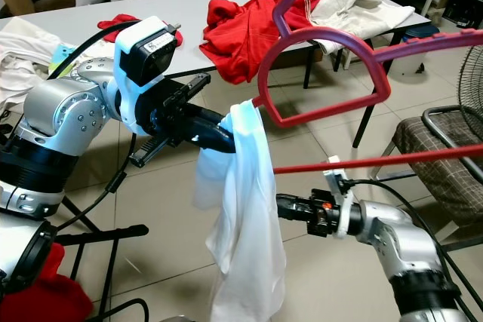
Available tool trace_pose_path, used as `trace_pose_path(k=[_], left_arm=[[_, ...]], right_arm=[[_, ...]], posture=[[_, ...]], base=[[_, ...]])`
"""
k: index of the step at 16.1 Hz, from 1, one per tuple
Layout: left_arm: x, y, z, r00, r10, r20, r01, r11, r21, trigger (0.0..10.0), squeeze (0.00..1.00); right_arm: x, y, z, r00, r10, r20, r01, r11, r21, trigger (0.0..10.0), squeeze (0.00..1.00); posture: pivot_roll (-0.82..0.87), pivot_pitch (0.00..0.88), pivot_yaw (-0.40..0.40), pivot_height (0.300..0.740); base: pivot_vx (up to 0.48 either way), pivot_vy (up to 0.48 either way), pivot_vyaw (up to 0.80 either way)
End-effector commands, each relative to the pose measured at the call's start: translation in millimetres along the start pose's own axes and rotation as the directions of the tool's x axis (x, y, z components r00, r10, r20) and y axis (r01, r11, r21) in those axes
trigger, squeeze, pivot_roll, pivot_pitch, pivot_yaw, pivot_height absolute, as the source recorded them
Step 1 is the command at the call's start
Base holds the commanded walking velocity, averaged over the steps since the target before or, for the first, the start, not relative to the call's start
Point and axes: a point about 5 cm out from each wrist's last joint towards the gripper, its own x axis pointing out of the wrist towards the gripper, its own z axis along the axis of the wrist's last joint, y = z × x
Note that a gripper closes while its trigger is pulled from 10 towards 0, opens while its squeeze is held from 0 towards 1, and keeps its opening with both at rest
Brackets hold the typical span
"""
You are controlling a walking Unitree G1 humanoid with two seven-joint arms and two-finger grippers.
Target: Hang hanger
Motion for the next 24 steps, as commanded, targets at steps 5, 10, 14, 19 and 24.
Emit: trace_pose_path(k=[5, 10, 14, 19, 24], left_arm=[[-16.3, 2.4, -9, 0.984, 0.174, -0.027, -0.173, 0.984, 0.053, 0.0, 0.00], [-19.5, 3.2, -36, 0.935, 0.345, -0.085, -0.339, 0.938, 0.078, 0.0, 0.00], [-15.7, -5.3, -29, 0.961, 0.277, -0.007, -0.277, 0.960, 0.049, 0.0, 0.00], [-14.6, -6.9, -25, 0.976, 0.214, -0.038, -0.212, 0.976, 0.051, 0.0, 0.00], [-15.6, -5.9, -21, 0.984, 0.169, -0.055, -0.166, 0.985, 0.050, 0.0, 0.00]], right_arm=[[-20.7, 3.8, 7, 0.939, -0.335, 0.076, 0.342, 0.932, -0.118, 10.0, 0.31], [-36.0, 16.3, -14, 0.801, -0.539, 0.260, 0.566, 0.823, -0.037, 10.0, 1.00], [-41.1, 26.5, -12, 0.834, -0.454, 0.314, 0.475, 0.880, 0.009, 10.0, 1.00], [-59.6, 13.1, -13, 0.843, -0.472, 0.257, 0.482, 0.876, 0.029, 10.0, 1.00], [-62.5, 10.2, -7, 0.903, -0.394, 0.170, 0.397, 0.918, 0.014, 10.0, 1.00]], posture=[[-0.14, 0.000, 0.115, 0.740], [-0.17, 0.000, 0.132, 0.740], [-0.16, 0.000, 0.139, 0.740], [-0.16, 0.000, 0.129, 0.740], [-0.15, 0.000, 0.121, 0.740]], base=[[0.000, 0.000, 0.00], [0.000, 0.000, 0.00], [0.000, 0.000, 0.00], [0.000, 0.000, 0.00], [0.000, 0.000, 0.00]])
